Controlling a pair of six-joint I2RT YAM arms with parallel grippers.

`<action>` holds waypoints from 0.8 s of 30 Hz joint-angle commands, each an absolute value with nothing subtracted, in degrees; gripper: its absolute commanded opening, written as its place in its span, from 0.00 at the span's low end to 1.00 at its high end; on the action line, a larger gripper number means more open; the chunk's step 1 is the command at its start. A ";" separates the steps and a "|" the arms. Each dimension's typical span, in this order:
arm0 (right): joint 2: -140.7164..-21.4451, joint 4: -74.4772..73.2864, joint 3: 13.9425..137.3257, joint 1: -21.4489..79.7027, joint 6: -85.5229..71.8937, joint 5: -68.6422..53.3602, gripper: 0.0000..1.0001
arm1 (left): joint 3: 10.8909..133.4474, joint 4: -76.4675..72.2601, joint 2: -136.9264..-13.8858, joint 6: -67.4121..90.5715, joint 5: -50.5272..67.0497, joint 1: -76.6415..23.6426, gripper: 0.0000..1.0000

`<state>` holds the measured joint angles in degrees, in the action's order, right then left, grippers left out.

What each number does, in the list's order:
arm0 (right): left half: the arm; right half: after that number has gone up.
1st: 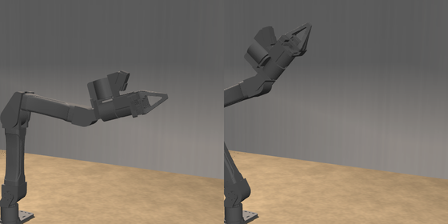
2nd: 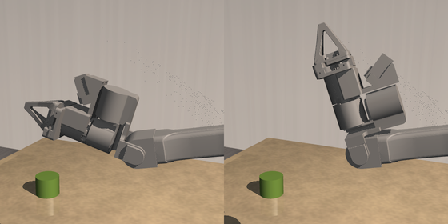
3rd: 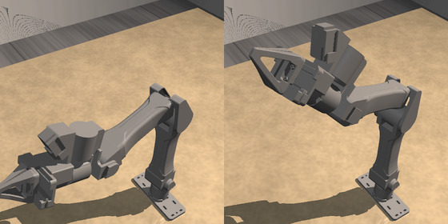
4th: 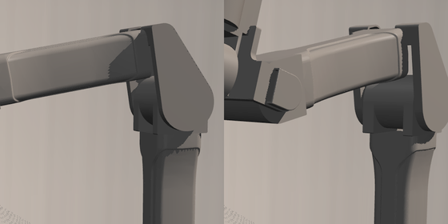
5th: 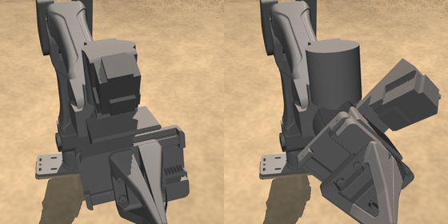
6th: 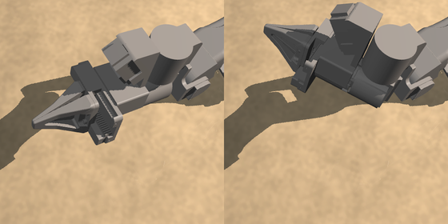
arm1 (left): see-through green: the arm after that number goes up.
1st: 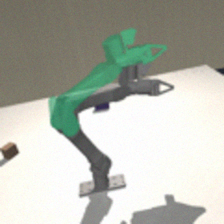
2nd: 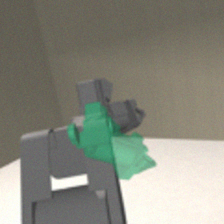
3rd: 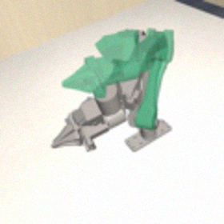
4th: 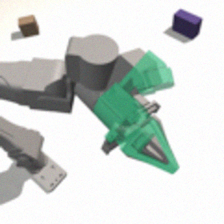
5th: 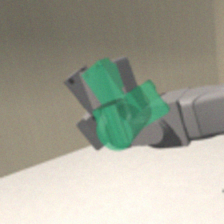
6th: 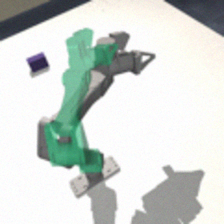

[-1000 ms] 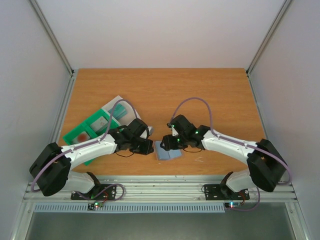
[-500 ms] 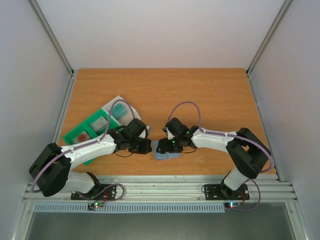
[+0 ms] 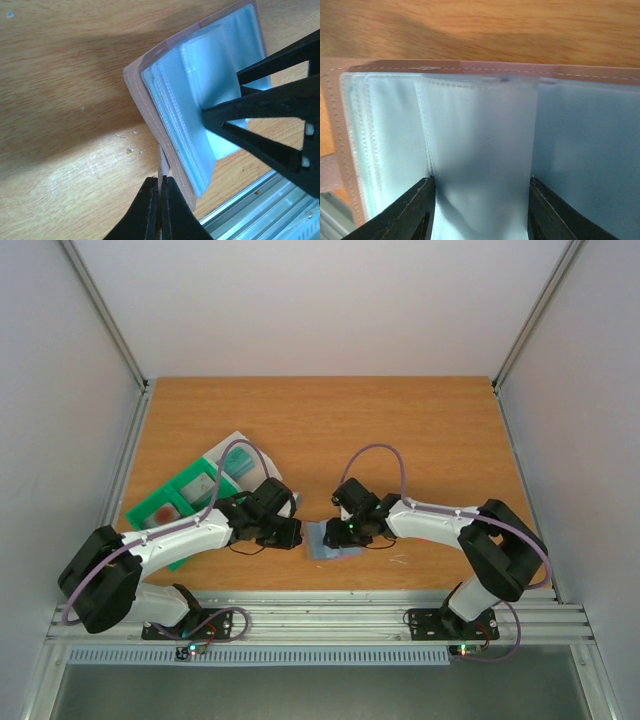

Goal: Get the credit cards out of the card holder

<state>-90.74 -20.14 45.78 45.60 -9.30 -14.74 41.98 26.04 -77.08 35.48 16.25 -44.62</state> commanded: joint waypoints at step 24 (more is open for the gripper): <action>-78.18 -31.79 48.29 45.71 -8.79 -7.18 0.46 | 42.37 23.99 -77.20 34.10 18.38 -44.21 0.00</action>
<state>-79.13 -33.52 46.81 45.60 -8.91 -3.09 41.98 25.96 -77.08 34.26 17.61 -44.58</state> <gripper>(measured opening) 0.437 0.017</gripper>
